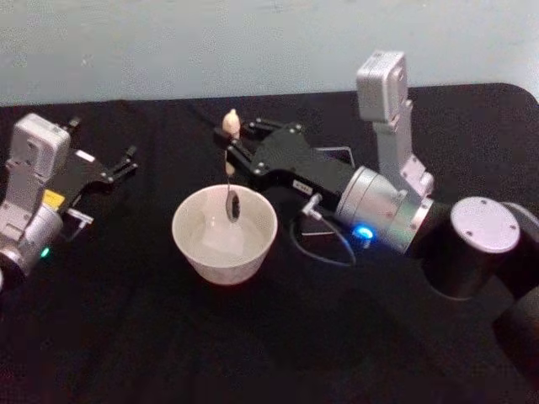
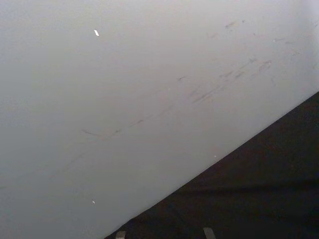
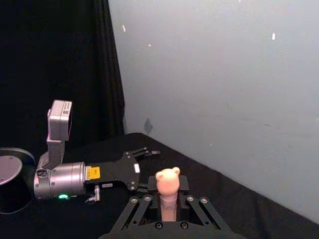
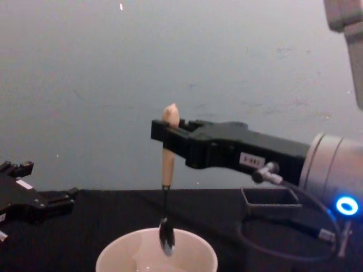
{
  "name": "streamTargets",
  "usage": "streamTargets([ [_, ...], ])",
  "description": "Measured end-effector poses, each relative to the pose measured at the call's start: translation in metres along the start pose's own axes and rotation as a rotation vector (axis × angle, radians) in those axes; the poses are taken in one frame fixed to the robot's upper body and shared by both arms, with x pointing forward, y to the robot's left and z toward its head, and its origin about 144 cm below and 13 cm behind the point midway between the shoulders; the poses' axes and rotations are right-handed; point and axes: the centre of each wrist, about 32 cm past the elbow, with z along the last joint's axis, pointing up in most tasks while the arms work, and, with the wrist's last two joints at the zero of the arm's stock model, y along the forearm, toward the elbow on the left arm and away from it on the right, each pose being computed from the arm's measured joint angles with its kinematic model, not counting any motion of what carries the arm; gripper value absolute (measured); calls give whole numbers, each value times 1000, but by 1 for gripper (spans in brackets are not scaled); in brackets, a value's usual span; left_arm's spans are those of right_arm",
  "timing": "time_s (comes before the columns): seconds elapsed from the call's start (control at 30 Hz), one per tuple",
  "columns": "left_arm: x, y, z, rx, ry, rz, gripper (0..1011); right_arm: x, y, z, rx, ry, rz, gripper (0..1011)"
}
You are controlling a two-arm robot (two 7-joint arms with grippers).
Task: Pick up the stirring spoon with one hand, stir inside the cup, then place it back in its original position.
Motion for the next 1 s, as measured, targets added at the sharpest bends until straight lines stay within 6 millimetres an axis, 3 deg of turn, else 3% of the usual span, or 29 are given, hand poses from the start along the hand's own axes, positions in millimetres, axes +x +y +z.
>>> streamTargets([
  [0.5, 0, 0, 0, 0, 0, 0, 1001, -2, 13, -37, -8, 27, 4, 222],
  [1.0, 0, 0, 0, 0, 0, 0, 1001, 2, 23, -52, -17, 33, -36, 222],
])
